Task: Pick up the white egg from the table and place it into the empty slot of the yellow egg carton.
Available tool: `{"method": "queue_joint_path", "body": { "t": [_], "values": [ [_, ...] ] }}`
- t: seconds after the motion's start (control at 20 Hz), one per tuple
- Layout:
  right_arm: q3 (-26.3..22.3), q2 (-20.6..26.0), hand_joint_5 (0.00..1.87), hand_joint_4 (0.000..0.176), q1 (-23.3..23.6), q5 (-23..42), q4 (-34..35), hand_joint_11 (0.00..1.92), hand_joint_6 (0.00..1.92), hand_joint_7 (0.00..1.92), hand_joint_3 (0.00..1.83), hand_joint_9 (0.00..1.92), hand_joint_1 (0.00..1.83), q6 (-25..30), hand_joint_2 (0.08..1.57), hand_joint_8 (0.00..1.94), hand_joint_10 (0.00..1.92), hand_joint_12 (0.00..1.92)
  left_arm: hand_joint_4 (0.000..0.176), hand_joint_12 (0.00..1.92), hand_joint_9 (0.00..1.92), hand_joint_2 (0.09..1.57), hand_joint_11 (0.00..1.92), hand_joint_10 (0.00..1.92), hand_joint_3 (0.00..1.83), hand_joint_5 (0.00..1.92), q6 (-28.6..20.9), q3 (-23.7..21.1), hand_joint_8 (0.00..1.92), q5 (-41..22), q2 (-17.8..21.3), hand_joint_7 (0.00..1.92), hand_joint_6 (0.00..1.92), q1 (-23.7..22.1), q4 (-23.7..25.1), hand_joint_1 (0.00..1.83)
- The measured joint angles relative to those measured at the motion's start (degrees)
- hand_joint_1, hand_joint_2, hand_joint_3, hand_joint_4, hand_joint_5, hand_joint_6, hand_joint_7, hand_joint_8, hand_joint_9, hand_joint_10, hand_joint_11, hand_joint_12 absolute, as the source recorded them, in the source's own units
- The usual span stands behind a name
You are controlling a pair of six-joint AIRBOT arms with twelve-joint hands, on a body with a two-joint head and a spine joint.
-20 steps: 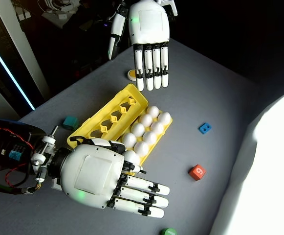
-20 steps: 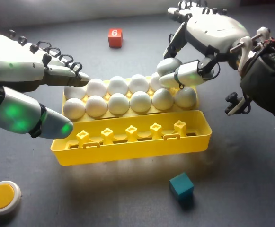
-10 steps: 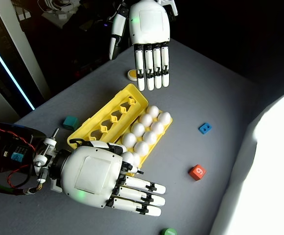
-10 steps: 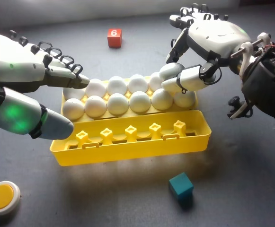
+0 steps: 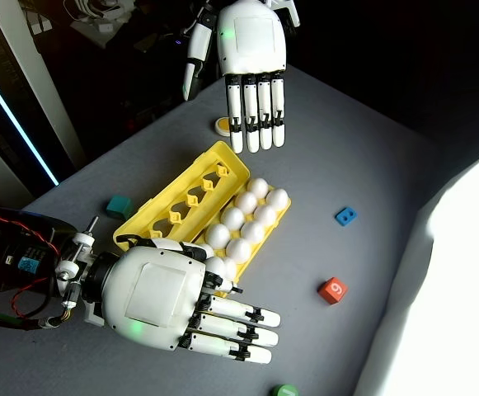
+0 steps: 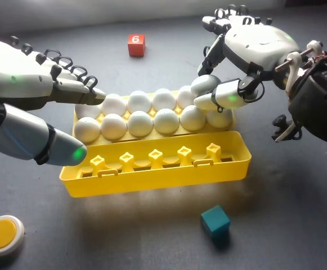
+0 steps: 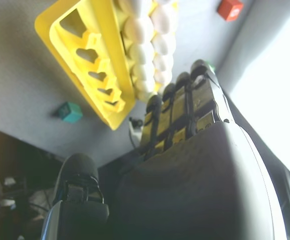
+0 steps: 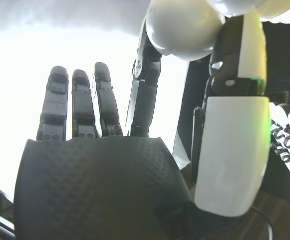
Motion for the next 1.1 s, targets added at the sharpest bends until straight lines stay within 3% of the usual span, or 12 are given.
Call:
{"method": "queue_joint_path", "body": {
  "t": [0.75, 0.8, 0.85, 0.9, 1.05, 1.1],
  "values": [
    [0.0, 0.4, 0.99, 0.000, -0.7, 0.1, -1.1, 0.00, 0.01, 0.10, 0.00, 0.00, 0.76, 0.0, 0.88, 0.01, 0.00, 0.00, 0.000, 0.00, 0.00, 1.25, 0.00, 0.00, 0.00, 0.07, 0.0, 0.0, 0.00, 0.0, 0.0, 0.03, 0.00, 0.0, 0.0, 0.00],
    [-0.2, 0.9, 0.99, 0.006, -0.7, 0.0, -1.4, 0.00, 0.00, 0.09, 0.00, 0.00, 0.76, 0.0, 0.87, 0.01, 0.00, 0.00, 0.000, 0.00, 0.00, 1.25, 0.00, 0.00, 0.00, 0.06, 0.0, 0.0, 0.00, 0.0, 0.0, 0.02, 0.00, 0.0, 0.0, 0.00],
    [-0.4, 1.7, 1.00, 0.058, -0.7, 0.0, -1.4, 0.00, 0.01, 0.12, 0.00, 0.00, 0.72, 0.0, 0.85, 0.01, 0.00, 0.00, 0.000, 0.00, 0.00, 1.25, 0.00, 0.00, 0.00, 0.04, 0.0, 0.0, 0.00, 0.0, 0.0, 0.01, 0.00, 0.0, 0.0, 0.00],
    [-1.0, 2.7, 0.98, 0.005, -0.7, 0.0, -1.6, 0.00, 0.00, 0.11, 0.00, 0.00, 0.75, 0.0, 0.87, 0.00, 0.00, 0.00, 0.000, 0.00, 0.00, 1.25, 0.00, 0.00, 0.00, 0.05, 0.0, 0.0, 0.00, 0.0, 0.0, 0.01, 0.00, 0.0, 0.0, 0.00],
    [-3.3, 6.5, 0.95, 0.000, -0.6, -0.4, -1.5, 0.00, 0.00, 0.08, 0.01, 0.00, 0.75, 0.9, 0.89, 0.00, 0.00, 0.00, 0.000, 0.00, 0.00, 1.25, 0.00, 0.00, 0.00, 0.01, 0.0, 0.0, 0.00, 0.0, 0.0, 0.00, 0.00, 0.0, 0.0, 0.00],
    [-5.4, 9.3, 0.95, 0.013, -0.5, -0.4, -1.6, 0.00, 0.00, 0.08, 0.00, 0.00, 0.72, 0.9, 0.88, 0.00, 0.00, 0.00, 0.000, 0.00, 0.00, 1.25, 0.00, 0.00, 0.00, 0.04, 0.2, 0.0, 0.01, 0.0, 0.0, 0.02, 0.02, 0.0, 0.0, 0.00]
  ]
}}
